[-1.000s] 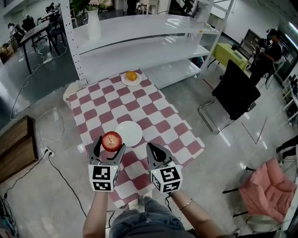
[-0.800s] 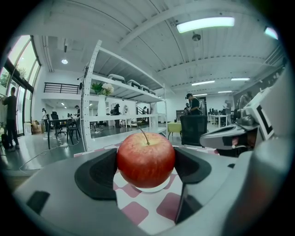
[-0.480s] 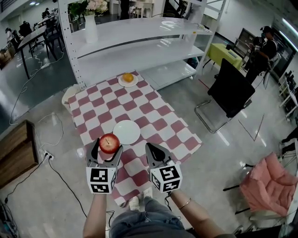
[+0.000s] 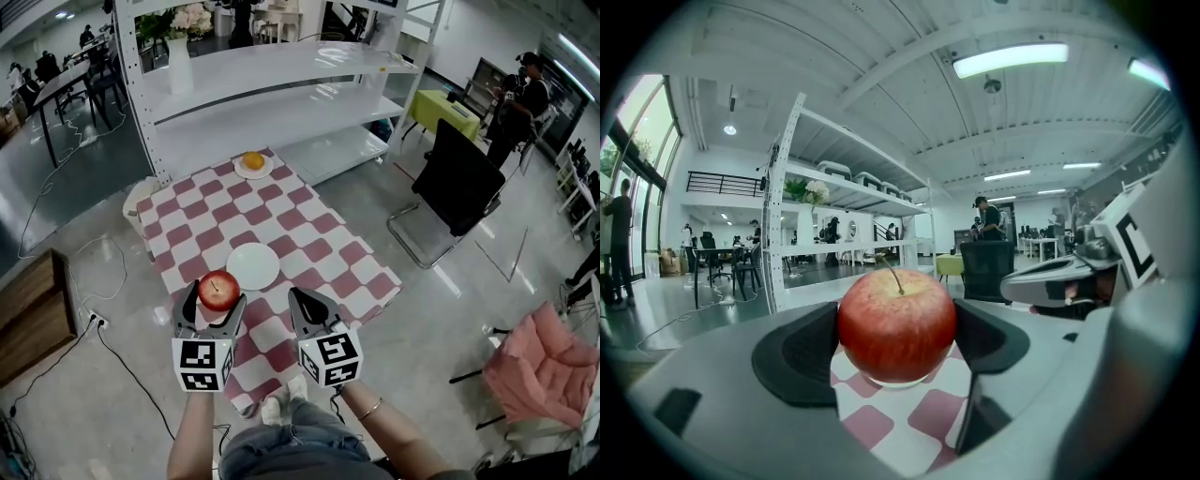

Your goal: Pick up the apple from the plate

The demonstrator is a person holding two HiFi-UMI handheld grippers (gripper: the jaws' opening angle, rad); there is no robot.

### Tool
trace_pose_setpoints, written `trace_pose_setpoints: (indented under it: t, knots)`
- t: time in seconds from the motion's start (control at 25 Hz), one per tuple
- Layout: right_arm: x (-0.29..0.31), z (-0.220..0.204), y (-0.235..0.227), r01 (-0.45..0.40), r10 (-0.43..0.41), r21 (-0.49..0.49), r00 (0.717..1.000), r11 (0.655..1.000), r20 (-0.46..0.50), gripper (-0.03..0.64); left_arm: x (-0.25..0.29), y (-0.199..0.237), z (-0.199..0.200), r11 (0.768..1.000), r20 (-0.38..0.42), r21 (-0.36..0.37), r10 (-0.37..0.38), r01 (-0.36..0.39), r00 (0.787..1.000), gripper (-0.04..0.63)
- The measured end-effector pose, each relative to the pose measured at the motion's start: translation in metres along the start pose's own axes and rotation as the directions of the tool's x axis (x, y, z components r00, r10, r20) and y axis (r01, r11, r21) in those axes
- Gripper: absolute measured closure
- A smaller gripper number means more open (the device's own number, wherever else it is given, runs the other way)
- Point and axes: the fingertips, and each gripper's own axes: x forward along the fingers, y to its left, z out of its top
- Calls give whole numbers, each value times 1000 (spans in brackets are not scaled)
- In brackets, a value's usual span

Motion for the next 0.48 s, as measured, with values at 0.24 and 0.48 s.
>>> trace_pose_setpoints:
  t: [0.24,0.48]
  knots:
    - [-6,6,8,6,-6,-7,1000,1000,12,609,-12,1,2,1000,0,-6,-4,4,1000,219]
    - [-11,3,13,11,-10,-7,1000,1000,15,609,-19,0,-4,1000,-6,-9,-10,10,1000,219]
